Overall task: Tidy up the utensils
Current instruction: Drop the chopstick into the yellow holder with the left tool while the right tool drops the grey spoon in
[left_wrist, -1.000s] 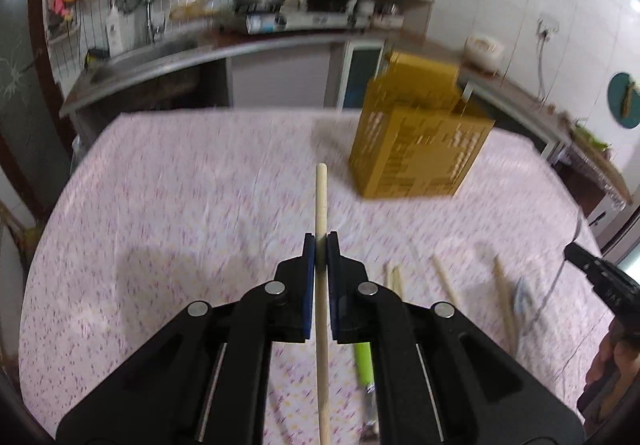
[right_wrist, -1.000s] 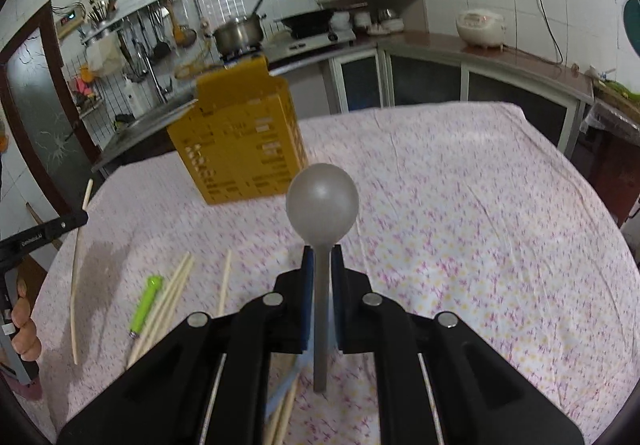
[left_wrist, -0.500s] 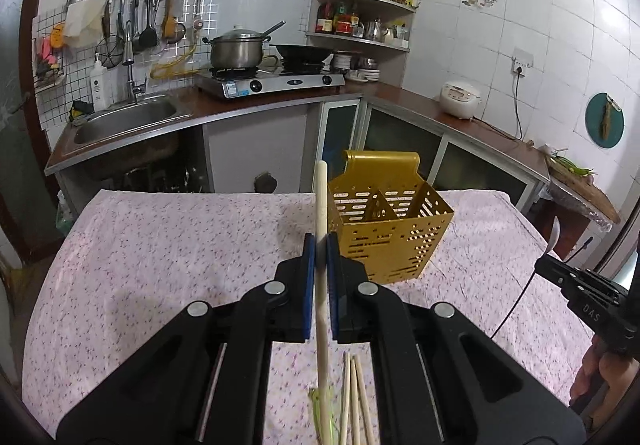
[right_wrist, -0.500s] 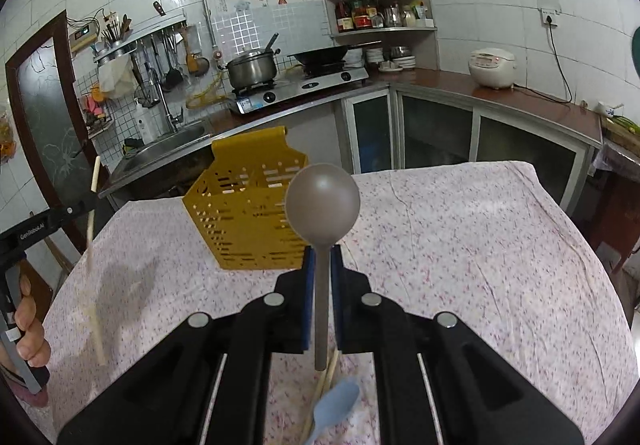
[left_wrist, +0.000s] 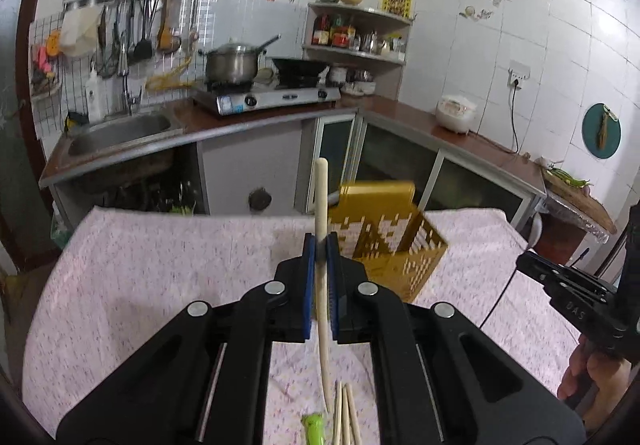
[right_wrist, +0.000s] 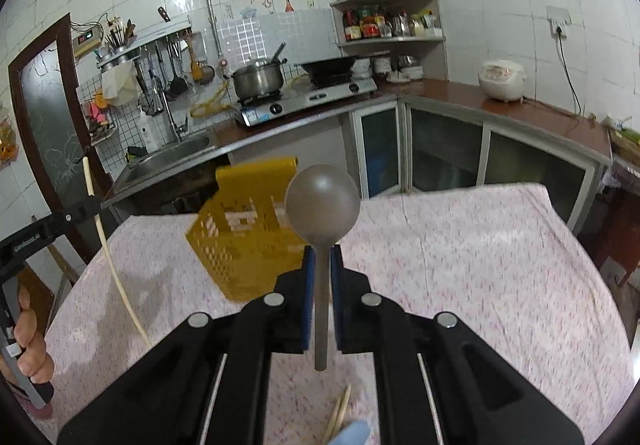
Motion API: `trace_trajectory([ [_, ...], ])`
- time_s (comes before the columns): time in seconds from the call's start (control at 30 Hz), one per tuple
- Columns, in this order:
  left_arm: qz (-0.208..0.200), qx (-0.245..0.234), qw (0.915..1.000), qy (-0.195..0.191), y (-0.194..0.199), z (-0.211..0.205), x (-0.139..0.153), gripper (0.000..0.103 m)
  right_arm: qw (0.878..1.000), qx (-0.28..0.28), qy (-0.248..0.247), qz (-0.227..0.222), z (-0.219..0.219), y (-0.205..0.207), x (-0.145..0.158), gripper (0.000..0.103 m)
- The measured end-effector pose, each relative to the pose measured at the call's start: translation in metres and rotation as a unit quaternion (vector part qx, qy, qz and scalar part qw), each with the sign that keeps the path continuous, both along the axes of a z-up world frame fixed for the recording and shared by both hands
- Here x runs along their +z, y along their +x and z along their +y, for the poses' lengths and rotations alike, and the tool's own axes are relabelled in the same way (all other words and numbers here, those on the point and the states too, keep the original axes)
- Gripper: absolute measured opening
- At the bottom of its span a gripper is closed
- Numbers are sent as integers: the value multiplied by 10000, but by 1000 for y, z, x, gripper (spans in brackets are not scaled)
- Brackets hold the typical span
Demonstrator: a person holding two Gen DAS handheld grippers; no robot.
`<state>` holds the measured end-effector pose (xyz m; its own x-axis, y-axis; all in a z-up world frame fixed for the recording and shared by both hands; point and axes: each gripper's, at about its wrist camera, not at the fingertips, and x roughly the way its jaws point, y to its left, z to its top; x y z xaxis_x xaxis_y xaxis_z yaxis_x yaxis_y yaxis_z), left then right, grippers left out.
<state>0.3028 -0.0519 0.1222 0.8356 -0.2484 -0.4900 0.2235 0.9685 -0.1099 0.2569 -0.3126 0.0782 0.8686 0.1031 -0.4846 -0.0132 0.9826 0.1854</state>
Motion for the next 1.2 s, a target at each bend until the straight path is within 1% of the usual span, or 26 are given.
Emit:
trace_trajectory([
  [0.17, -345, -30, 9993, -119, 17, -13, 36, 5, 9997, -2, -50, -251, 8, 25, 32, 8],
  [0.3, -832, 9, 9965, -104, 33, -29, 62, 5, 9987, -15, -145, -488, 15, 48, 57, 8],
  [0.37, -1081, 83, 9941, -41, 38, -37, 71, 5, 9982, -16, -161, -585, 17, 57, 64, 8],
  [0.47, -1498, 170, 9884, 177, 48, -51, 76, 5, 9978, -68, -206, -627, 19, 73, 67, 8],
  [0.5, -1511, 149, 9882, 192, 52, -55, 76, 5, 9979, -62, -157, -625, 19, 79, 66, 8],
  [0.57, -1517, 118, 9882, 160, 61, -60, 71, 5, 9980, -46, -97, -615, 17, 90, 62, 8],
  [0.67, -1410, 107, 9899, 124, 75, -63, 56, 5, 9978, -39, -98, -651, 18, 100, 55, 8],
  [0.77, -1249, 125, 9918, 253, 92, -66, 34, 5, 9982, 10, -58, -600, 20, 111, 45, 8],
  [0.83, -1061, 120, 9940, 224, 102, -63, 17, 5, 9984, 61, -108, -549, 22, 116, 32, 8],
  [0.93, -780, 63, 9968, 139, 110, -58, -7, 5, 9991, 188, -141, -341, 26, 124, 8, 8],
  [1.0, -679, 41, 9976, 161, 111, -55, -20, 5, 9995, 208, -167, -179, 28, 127, -8, 8],
  [1.07, -595, 33, 9980, 186, 112, -54, -30, 5, 9995, 258, -176, -55, 29, 129, -21, 8],
  [1.2, -406, 58, 9990, 155, 113, -49, -43, 5, 9989, 363, -281, 132, 35, 130, -36, 8],
])
